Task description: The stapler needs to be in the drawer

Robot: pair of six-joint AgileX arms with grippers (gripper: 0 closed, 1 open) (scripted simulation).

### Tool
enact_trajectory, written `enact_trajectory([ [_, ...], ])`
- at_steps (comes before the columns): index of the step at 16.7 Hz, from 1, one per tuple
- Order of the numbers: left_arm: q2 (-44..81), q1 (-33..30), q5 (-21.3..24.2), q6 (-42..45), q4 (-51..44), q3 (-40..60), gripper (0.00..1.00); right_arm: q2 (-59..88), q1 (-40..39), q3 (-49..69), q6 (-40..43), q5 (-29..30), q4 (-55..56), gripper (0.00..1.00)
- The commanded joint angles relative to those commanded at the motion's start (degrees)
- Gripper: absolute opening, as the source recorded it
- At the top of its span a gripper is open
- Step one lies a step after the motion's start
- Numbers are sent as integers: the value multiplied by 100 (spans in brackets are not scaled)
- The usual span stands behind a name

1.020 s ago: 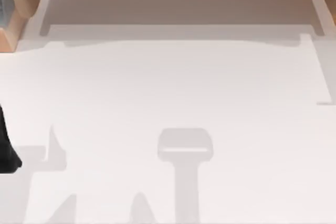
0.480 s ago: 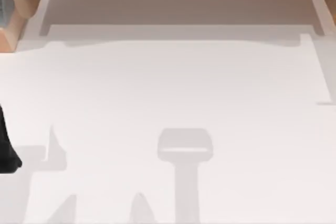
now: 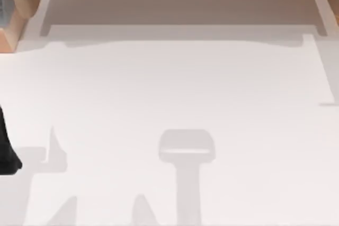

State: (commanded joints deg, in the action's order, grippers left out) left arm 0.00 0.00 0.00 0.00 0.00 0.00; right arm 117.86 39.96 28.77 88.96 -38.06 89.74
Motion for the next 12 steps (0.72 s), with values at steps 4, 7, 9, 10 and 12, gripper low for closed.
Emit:
enact_trajectory([
  [4,0,0,0,0,0,0,100,28,-62,81,1,63,-54,100],
  [7,0,0,0,0,0,0,100,28,-62,81,1,63,-54,85],
  [9,0,0,0,0,0,0,100,28,-62,81,1,63,-54,70],
  [10,0,0,0,0,0,0,100,28,-62,81,1,63,-54,62],
  [12,0,0,0,0,0,0,100,28,-62,81,1,63,-54,47],
])
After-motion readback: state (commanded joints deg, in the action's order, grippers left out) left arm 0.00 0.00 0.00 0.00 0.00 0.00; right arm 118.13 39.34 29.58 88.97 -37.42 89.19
